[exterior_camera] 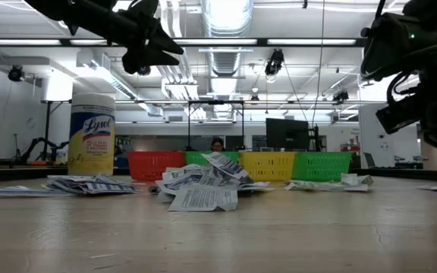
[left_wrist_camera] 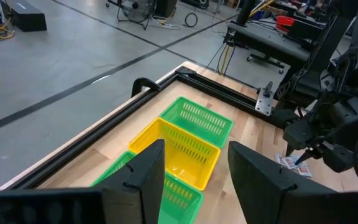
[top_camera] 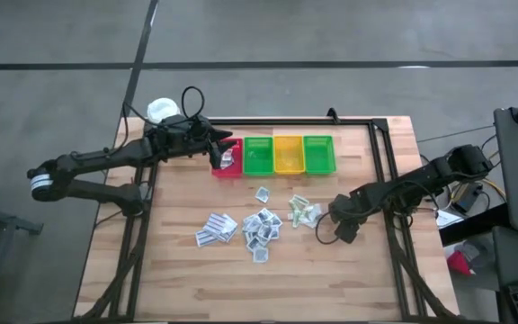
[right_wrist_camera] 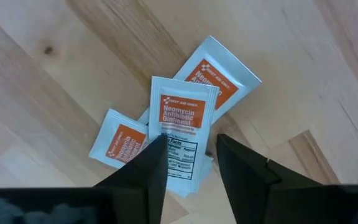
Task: Pick & Place First Aid Supplies
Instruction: Put the ointment pack into the red bin
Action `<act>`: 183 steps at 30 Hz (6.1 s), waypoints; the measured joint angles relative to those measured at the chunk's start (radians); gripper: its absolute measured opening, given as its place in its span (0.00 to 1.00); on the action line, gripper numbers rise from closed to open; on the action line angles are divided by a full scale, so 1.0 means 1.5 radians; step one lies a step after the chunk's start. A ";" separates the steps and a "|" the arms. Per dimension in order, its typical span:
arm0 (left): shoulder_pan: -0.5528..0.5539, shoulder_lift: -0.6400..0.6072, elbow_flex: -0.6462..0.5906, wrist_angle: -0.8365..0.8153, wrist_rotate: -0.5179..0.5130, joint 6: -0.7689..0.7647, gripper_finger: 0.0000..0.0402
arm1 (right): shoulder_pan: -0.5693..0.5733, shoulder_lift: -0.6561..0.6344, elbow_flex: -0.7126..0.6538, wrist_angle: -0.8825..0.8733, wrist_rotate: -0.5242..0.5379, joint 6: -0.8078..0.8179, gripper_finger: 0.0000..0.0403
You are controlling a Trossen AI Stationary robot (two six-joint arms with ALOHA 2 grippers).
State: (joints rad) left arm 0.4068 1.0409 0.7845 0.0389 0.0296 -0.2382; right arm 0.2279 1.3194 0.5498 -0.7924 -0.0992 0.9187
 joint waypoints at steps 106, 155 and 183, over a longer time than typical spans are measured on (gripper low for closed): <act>-0.060 0.013 -0.003 0.108 0.051 -0.022 0.42 | -0.153 0.207 0.537 0.437 0.462 -0.858 0.02; -0.061 0.086 -0.004 0.177 0.026 -0.026 0.04 | -0.166 0.287 0.667 0.327 0.452 -0.821 0.02; -0.058 0.085 -0.002 0.142 -0.027 -0.023 0.00 | -0.176 0.281 0.697 0.151 0.451 -0.698 0.27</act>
State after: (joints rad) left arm 0.3195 1.1680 0.7809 0.2513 -0.0115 -0.2729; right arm -0.0360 1.7403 1.5948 -0.5655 0.5766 -0.1277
